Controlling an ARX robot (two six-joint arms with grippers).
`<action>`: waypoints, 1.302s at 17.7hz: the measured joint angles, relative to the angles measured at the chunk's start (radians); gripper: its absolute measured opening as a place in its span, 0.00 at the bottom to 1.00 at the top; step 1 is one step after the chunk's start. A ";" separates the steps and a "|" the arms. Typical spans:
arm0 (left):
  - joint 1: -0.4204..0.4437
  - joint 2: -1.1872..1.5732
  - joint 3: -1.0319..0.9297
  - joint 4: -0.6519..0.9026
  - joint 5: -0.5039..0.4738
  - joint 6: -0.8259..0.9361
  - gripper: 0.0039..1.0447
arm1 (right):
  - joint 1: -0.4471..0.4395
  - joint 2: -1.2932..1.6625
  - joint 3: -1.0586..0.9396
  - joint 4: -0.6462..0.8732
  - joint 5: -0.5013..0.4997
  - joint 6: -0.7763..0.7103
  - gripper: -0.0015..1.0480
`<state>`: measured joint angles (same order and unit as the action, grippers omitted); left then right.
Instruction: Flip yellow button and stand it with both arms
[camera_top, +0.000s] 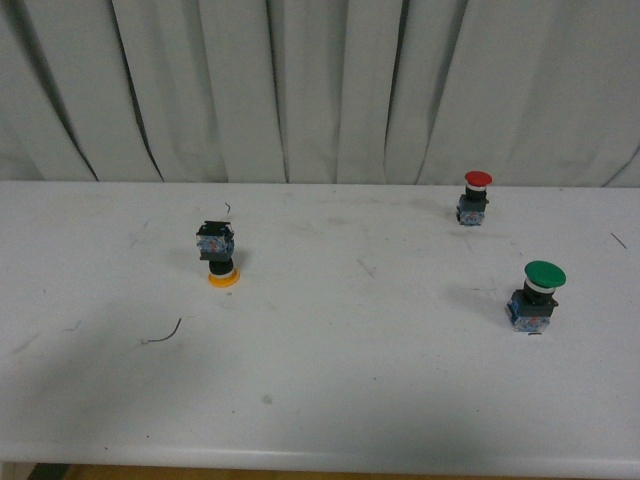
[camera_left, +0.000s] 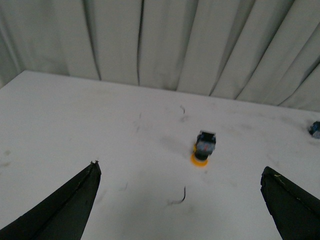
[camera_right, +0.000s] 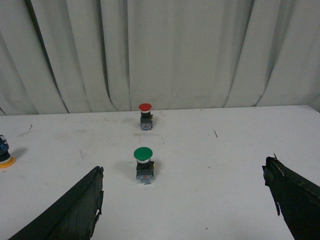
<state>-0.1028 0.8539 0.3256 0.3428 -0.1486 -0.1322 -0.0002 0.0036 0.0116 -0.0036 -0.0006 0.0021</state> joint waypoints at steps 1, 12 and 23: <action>-0.012 0.138 0.069 0.084 0.003 0.000 0.94 | 0.000 0.000 0.000 0.000 0.000 0.000 0.94; -0.092 1.070 0.818 -0.034 0.045 0.037 0.94 | 0.000 0.000 0.000 0.000 0.000 0.000 0.94; -0.064 1.266 1.004 -0.238 0.138 0.046 0.94 | 0.000 0.000 0.000 0.000 0.000 0.000 0.94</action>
<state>-0.1665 2.1204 1.3293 0.1047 -0.0109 -0.0860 -0.0002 0.0036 0.0116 -0.0032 -0.0006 0.0021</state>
